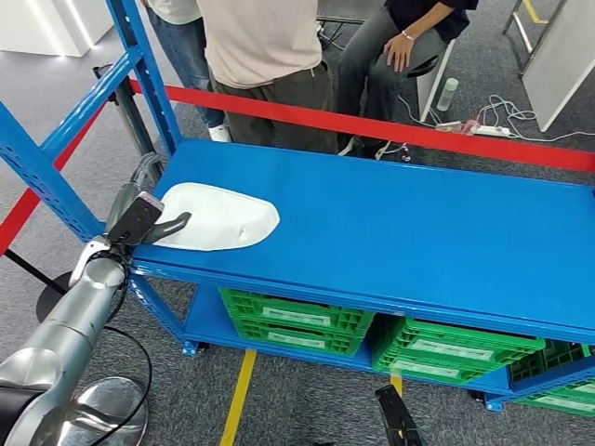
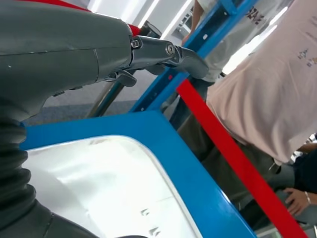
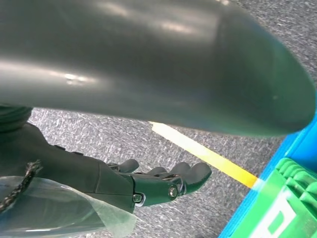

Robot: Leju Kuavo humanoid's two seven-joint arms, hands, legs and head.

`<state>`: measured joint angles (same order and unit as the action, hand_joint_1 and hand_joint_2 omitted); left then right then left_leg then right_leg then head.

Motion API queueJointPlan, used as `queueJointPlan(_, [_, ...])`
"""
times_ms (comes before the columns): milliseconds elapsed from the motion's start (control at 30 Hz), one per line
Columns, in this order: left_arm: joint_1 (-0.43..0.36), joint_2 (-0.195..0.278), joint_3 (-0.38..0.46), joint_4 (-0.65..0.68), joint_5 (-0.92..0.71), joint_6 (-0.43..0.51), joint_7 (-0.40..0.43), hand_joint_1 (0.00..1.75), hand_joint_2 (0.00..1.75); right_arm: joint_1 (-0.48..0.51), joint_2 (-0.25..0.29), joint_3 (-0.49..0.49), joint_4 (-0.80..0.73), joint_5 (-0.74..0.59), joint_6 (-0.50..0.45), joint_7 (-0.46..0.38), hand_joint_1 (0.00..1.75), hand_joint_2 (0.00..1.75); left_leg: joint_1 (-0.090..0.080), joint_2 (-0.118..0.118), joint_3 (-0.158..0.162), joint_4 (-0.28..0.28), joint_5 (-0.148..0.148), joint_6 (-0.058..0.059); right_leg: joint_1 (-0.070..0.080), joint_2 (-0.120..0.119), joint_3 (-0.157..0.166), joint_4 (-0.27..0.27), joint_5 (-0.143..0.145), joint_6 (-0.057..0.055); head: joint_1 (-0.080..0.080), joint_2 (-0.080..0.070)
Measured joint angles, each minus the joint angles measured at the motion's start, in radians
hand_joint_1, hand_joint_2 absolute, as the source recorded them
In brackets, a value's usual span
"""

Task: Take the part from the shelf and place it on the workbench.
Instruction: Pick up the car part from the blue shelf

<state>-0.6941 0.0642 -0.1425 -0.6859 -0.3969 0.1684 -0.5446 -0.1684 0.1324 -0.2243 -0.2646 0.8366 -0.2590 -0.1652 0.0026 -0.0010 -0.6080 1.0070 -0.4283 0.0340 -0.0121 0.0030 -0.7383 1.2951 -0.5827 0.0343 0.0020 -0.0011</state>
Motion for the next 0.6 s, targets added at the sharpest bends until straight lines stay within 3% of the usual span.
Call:
queueJointPlan(33, [0.000,0.000,0.000,0.000,0.000,-0.001,0.000,0.00,1.75,0.000,0.000,0.000,0.000,0.000,0.000,0.000,0.00,0.00,0.000,-0.001,0.001,0.001,0.000,0.000,0.000,0.000,0.014,-0.031,0.026,0.000,0.000,0.000])
queueJointPlan(100, [-0.001,0.000,0.000,-0.001,-0.001,-0.003,0.000,0.00,1.75,-0.003,0.000,0.000,0.000,0.000,0.000,0.000,0.00,0.00,-0.001,-0.001,0.001,0.004,-0.003,-0.005,0.000,-0.001,0.079,-0.165,0.093,-0.004,0.000,0.000])
queueJointPlan(167, [-0.004,0.001,0.000,-0.002,-0.005,-0.005,0.002,0.00,1.75,-0.005,0.000,0.000,0.000,-0.001,0.000,0.000,0.00,0.00,-0.004,-0.001,-0.003,0.011,-0.006,-0.013,0.001,-0.001,0.129,-0.262,0.120,-0.009,0.000,0.000])
queueJointPlan(267, [-0.006,0.003,-0.002,-0.002,-0.018,-0.005,0.006,0.00,1.75,-0.003,0.000,0.000,0.000,-0.003,0.000,0.002,0.00,0.00,-0.005,-0.001,-0.008,0.015,-0.005,-0.026,0.002,0.000,0.139,-0.277,0.120,-0.024,0.001,0.000])
queueJointPlan(333, [-0.008,0.004,-0.004,-0.002,-0.025,-0.003,0.006,0.00,1.75,-0.005,0.000,0.000,0.000,-0.004,0.000,0.003,0.00,0.00,-0.002,-0.001,-0.019,0.043,-0.028,-0.036,-0.001,0.000,0.140,-0.279,0.123,-0.036,-0.003,0.000])
queueJointPlan(467, [-0.008,0.009,-0.006,-0.001,-0.033,0.000,0.007,0.00,1.75,-0.005,0.000,0.001,0.000,-0.008,0.000,0.003,0.00,0.00,0.002,-0.001,-0.122,0.276,-0.134,-0.051,-0.003,0.000,0.141,-0.280,0.123,-0.045,-0.007,0.000])
queueJointPlan(500, [-0.007,0.009,-0.006,-0.001,-0.034,-0.001,0.008,0.00,1.75,-0.004,0.000,0.001,0.000,-0.009,0.000,0.003,0.00,0.00,0.002,-0.001,-0.135,0.302,-0.134,-0.050,-0.003,0.000,0.141,-0.280,0.123,-0.045,-0.007,0.000])
queueJointPlan(533, [-0.007,0.009,-0.007,0.000,-0.034,-0.002,0.008,0.00,1.75,-0.004,0.000,0.001,0.000,-0.010,0.000,0.003,0.00,0.00,0.003,-0.001,-0.129,0.287,-0.114,-0.049,-0.003,0.000,0.142,-0.280,0.123,-0.045,-0.007,0.000])
queueJointPlan(567, [-0.007,0.009,-0.008,0.000,-0.034,-0.003,0.008,0.00,1.75,-0.005,0.000,0.001,0.000,-0.010,0.000,0.002,0.00,0.00,0.003,-0.001,-0.105,0.235,-0.079,-0.045,-0.003,0.000,0.144,-0.280,0.123,-0.045,-0.007,0.000])
queueJointPlan(600, [-0.009,0.010,-0.008,0.000,-0.034,-0.003,0.009,0.00,1.75,-0.005,0.000,0.001,0.000,-0.012,0.000,0.002,0.00,0.44,0.002,-0.001,-0.072,0.164,-0.043,-0.040,-0.002,0.001,0.145,-0.280,0.122,-0.043,-0.007,0.000])
